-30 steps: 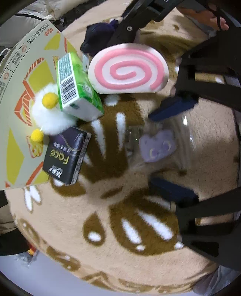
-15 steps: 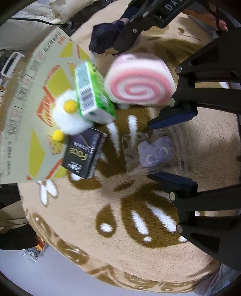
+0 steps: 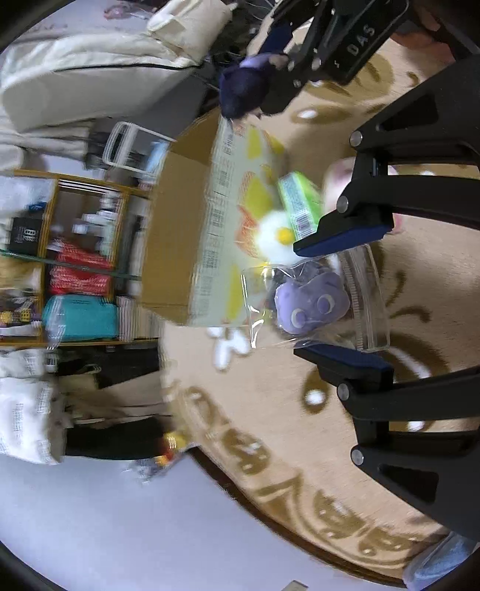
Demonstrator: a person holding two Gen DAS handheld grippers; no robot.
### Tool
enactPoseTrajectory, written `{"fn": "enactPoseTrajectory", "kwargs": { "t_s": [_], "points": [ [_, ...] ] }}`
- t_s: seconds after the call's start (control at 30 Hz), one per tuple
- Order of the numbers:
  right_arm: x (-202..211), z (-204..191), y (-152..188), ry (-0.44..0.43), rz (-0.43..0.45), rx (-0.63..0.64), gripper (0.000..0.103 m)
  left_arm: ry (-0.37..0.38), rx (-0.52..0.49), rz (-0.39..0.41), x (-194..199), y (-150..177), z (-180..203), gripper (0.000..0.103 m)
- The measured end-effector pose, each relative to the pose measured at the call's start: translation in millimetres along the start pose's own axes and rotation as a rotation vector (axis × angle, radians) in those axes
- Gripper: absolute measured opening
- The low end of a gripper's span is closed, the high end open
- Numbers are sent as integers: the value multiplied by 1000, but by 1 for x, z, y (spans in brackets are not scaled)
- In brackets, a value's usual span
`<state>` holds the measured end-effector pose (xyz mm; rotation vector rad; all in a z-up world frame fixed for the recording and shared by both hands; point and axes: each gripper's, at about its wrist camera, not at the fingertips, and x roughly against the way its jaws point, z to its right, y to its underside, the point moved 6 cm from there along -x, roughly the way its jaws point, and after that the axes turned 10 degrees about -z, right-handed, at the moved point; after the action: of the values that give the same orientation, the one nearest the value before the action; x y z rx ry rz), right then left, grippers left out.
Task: Organize soft objects
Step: 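Grasp the clear bag with the left gripper while the right gripper grasps the purple-and-white doll, then carry the clear bag with the left gripper while the right gripper carries the doll over the box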
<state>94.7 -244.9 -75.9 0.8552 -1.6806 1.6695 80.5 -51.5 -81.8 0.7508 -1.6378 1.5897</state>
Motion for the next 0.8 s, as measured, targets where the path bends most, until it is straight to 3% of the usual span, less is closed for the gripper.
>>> {"fn": "enactPoseTrajectory", "kwargs": {
  "t_s": [0.37,0.8],
  "points": [
    [15,-1,-45,-18,136,2,73,26,-63,212,36,-36,15,46],
    [-1,-9,-76,-39,170,85,73,8,-112,309,35,-93,25,46]
  ]
}}
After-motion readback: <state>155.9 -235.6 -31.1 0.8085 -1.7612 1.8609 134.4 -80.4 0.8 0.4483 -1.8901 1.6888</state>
